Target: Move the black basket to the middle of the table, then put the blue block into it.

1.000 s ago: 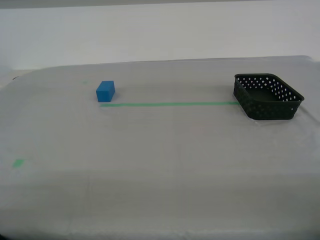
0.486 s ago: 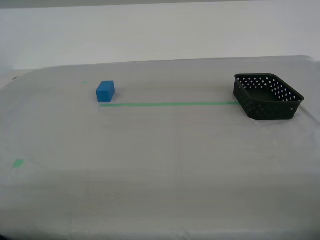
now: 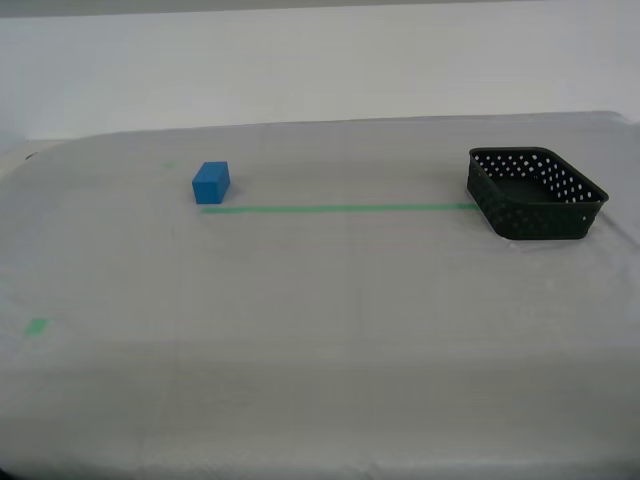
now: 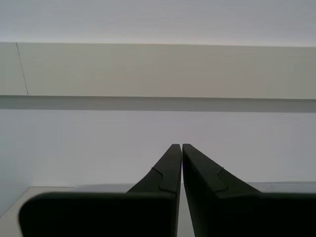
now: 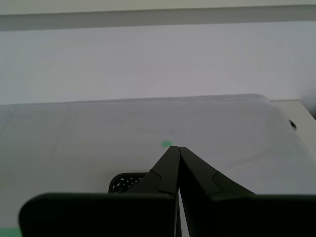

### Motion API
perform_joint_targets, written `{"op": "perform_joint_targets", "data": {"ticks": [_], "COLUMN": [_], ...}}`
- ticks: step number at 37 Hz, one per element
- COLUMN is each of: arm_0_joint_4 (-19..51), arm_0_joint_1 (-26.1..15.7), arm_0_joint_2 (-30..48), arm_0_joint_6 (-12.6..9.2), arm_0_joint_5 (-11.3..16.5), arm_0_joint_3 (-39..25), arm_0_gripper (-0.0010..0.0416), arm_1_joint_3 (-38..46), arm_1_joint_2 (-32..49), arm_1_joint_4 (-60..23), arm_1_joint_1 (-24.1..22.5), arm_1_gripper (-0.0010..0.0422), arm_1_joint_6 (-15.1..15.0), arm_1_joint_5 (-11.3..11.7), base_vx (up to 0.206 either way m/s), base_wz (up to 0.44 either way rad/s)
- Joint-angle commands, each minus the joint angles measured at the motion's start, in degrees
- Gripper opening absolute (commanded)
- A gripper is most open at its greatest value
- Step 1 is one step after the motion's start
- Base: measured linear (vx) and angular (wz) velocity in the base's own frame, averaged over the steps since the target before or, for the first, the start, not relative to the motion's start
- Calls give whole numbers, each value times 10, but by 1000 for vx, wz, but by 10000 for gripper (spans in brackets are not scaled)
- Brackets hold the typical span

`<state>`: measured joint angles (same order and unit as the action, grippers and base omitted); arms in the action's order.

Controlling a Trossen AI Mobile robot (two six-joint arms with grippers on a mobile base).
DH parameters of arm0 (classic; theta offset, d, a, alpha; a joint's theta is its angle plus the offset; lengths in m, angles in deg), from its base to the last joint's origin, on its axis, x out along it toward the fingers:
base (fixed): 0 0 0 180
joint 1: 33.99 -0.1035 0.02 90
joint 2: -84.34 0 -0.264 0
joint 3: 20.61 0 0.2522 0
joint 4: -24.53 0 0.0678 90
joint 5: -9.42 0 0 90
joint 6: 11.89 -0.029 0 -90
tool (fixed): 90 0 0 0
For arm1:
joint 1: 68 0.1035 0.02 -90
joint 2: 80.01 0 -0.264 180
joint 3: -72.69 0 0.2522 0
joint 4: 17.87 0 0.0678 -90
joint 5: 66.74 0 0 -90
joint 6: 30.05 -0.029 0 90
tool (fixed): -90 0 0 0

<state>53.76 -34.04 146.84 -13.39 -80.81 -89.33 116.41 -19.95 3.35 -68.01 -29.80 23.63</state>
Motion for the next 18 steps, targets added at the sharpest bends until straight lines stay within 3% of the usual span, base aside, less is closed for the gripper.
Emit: {"op": "perform_joint_targets", "data": {"ticks": [1,18], "arm_0_joint_4": [43,216], "arm_0_joint_1": [0,0], "arm_0_joint_2": [15,115], "arm_0_joint_6": [0,0], "arm_0_joint_5": [1,4], "arm_0_joint_3": [-29,-160], "arm_0_gripper": [-1,-1], "arm_1_joint_3": [0,0], "arm_1_joint_2": [0,0], "arm_1_joint_4": [3,3], "arm_1_joint_1": [0,0], "arm_1_gripper": [0,0], "arm_1_joint_6": [-1,-1], "arm_1_joint_5": [0,0], "base_vx": [0,0], "base_wz": [0,0]}}
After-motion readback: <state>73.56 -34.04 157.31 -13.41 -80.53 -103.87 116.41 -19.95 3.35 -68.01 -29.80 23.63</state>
